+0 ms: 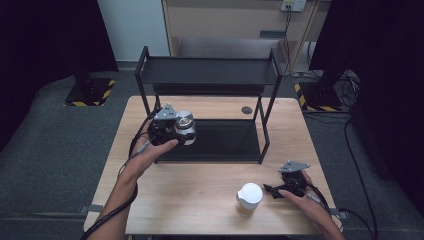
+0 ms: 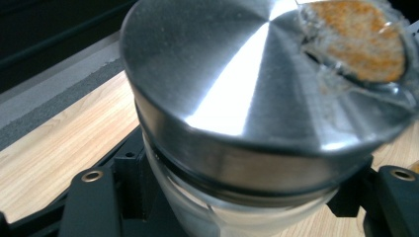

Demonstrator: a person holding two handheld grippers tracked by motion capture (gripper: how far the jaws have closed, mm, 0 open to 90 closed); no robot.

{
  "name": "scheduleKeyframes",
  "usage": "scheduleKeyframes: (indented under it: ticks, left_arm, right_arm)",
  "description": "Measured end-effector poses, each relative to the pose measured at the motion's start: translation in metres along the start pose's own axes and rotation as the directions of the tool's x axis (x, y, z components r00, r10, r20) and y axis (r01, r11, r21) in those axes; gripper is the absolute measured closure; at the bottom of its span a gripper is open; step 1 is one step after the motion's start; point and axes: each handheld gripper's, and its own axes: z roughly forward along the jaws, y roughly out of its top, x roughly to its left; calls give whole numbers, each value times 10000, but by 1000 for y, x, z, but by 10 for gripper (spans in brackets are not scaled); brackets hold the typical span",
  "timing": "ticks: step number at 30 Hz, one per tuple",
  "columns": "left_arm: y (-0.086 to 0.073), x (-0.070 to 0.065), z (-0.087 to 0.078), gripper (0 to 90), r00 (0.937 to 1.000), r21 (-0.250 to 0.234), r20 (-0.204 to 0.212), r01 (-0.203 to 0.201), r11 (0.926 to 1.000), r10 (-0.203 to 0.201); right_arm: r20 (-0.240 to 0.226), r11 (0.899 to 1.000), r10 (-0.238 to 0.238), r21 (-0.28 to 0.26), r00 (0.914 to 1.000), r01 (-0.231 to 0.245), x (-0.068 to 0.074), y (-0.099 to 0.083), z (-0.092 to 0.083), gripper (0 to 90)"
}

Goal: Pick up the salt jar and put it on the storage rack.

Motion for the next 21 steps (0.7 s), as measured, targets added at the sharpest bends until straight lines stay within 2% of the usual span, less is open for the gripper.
scheduleKeyframes:
  ticks: [11, 21]
  left_arm:
    - [16, 8, -6, 292, 9996, 70, 252, -135, 9999, 133]
    - [42, 10, -23, 292, 9990, 58, 221, -397, 9992, 395]
  right_arm:
    - [-2, 10000, -2, 2, 10000, 2, 0, 0, 0, 20]
    - [-5, 10000, -8, 5, 10000, 8, 0, 0, 0, 18]
